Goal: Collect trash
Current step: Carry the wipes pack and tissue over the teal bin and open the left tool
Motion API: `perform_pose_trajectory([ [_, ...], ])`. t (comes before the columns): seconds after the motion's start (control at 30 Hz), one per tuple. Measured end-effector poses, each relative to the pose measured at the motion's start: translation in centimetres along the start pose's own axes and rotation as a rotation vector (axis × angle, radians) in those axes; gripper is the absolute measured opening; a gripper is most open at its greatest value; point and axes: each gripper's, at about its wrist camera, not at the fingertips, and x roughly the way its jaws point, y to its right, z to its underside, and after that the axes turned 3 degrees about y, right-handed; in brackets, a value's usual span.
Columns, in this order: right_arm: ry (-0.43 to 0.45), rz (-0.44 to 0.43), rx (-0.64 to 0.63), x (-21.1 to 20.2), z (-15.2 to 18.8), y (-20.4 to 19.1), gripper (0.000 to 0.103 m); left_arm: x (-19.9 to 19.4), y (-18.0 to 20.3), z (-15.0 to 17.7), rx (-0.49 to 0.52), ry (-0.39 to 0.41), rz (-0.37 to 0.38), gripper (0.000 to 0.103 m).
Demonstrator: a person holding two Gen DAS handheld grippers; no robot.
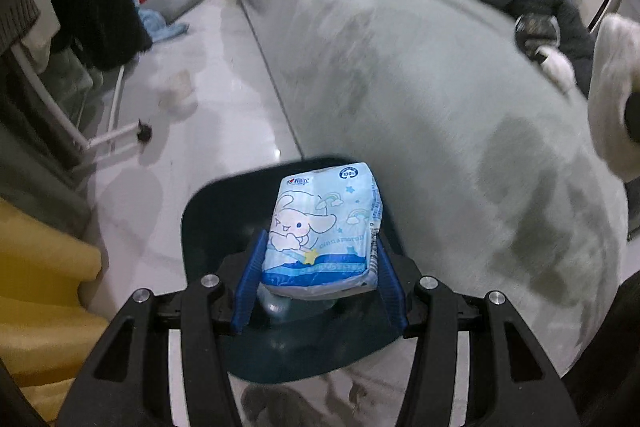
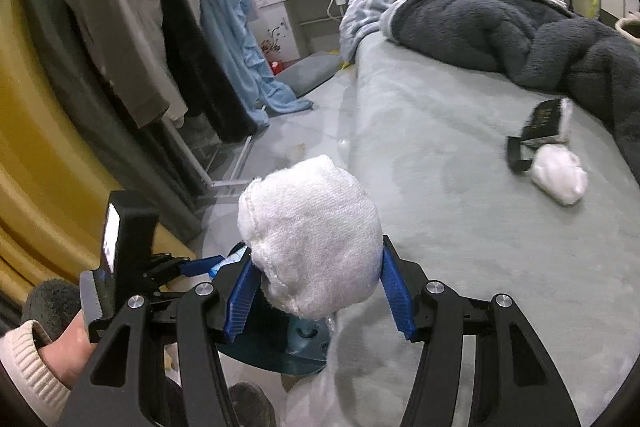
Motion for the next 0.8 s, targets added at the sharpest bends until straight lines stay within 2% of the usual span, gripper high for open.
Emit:
perform_pose_trajectory([
  [0.37, -0.097, -0.037, -0.053, 4.9, 0.1, -3.3, 0.058, 3.5, -2.2, 2.8, -0.005, -0.192, 0.008, 0.055],
  [0.7, -0.204, -0.043, -0.091, 9.6, 1.2, -5.2, 0.058, 4.5, -4.5, 4.1, -0.033, -0.27, 0.013, 0.056],
  [0.8, -0.242, -0.044, -0.09, 11.0, 1.7, -5.5, 0.058, 4.0, -5.0, 4.2, -0.041, -0.269, 0.03, 0.065],
])
